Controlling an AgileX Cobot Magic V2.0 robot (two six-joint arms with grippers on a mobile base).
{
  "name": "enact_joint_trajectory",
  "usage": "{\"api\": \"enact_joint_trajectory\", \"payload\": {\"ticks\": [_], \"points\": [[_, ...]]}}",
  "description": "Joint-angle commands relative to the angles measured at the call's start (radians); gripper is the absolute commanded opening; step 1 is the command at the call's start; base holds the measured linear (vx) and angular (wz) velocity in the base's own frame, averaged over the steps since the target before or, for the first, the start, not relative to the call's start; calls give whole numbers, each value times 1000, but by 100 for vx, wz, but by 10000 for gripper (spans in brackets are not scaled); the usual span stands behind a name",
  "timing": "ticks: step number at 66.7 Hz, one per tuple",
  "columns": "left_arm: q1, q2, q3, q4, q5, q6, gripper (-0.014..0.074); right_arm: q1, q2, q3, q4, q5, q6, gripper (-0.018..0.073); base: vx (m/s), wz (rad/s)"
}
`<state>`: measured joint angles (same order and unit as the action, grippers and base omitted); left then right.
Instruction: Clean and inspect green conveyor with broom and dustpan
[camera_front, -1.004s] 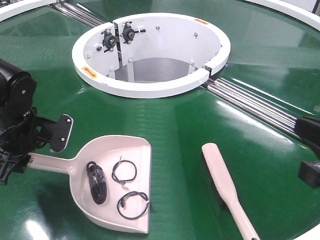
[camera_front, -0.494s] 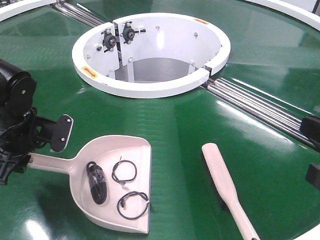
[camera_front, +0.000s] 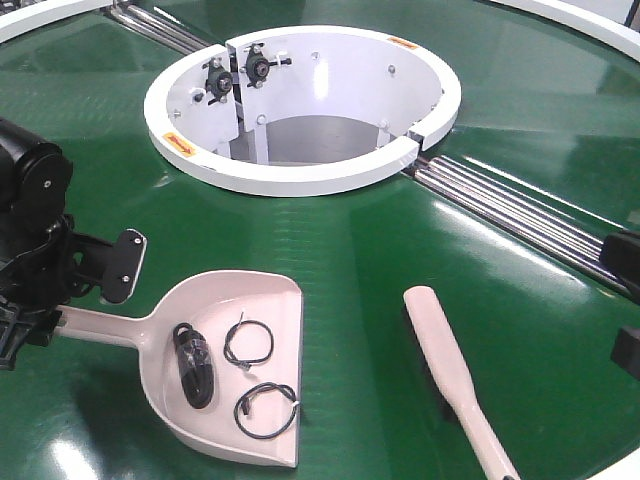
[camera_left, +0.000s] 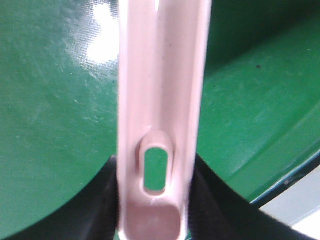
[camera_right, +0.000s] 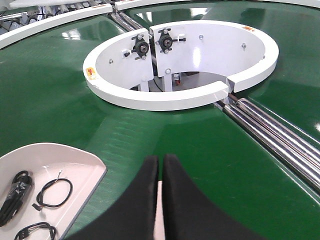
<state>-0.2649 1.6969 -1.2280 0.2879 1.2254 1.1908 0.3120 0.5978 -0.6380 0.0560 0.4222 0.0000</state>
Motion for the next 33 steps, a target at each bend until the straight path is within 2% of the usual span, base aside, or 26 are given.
{"api": "enact_joint_trajectory", "payload": {"ticks": [1, 20, 28, 33], "points": [[-8, -39, -25, -10, 14, 0, -23, -2, 1, -27, -1, -74, -9, -10, 0, 0], [-8, -39, -25, -10, 19, 0, 8, -2, 1, -27, -1, -74, -9, -10, 0, 0], [-8, -39, -25, -10, 19, -4, 60, -2, 1, -27, -1, -74, -9, -10, 0, 0], [-8, -39, -25, -5, 16, -53, 110, -2, 1, -27, -1, -74, -9, -10, 0, 0]]}}
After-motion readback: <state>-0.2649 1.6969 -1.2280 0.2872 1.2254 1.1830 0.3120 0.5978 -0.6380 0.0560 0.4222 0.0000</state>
